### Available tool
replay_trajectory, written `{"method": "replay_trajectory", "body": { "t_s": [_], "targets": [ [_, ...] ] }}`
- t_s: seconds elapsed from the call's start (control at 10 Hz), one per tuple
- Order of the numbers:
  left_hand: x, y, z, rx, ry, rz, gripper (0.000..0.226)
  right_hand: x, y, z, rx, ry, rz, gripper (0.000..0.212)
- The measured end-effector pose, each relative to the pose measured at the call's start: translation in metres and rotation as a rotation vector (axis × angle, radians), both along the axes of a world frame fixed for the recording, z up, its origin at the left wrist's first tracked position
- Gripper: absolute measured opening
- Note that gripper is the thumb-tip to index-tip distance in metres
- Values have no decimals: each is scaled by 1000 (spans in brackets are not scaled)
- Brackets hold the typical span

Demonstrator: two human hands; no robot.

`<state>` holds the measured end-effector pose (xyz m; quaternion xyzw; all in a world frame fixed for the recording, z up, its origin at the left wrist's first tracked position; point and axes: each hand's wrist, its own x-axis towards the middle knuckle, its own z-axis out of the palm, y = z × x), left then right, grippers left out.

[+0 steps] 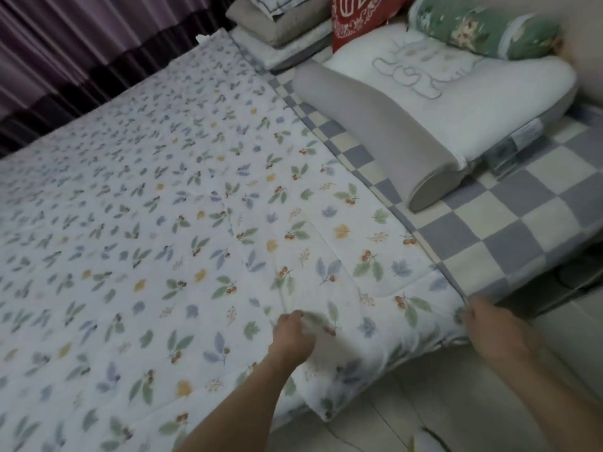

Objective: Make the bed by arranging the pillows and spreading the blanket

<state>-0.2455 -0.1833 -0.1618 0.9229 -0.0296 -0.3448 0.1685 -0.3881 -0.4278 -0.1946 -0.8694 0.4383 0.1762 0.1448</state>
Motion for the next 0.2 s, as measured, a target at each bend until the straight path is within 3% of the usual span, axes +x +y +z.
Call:
{"method": "replay_trajectory", "body": {
  "t_s": [0.2],
  "targets": [
    [-11,88,46,-127,46,48,53,6,78,56,169,-210,45,18]
  ]
}}
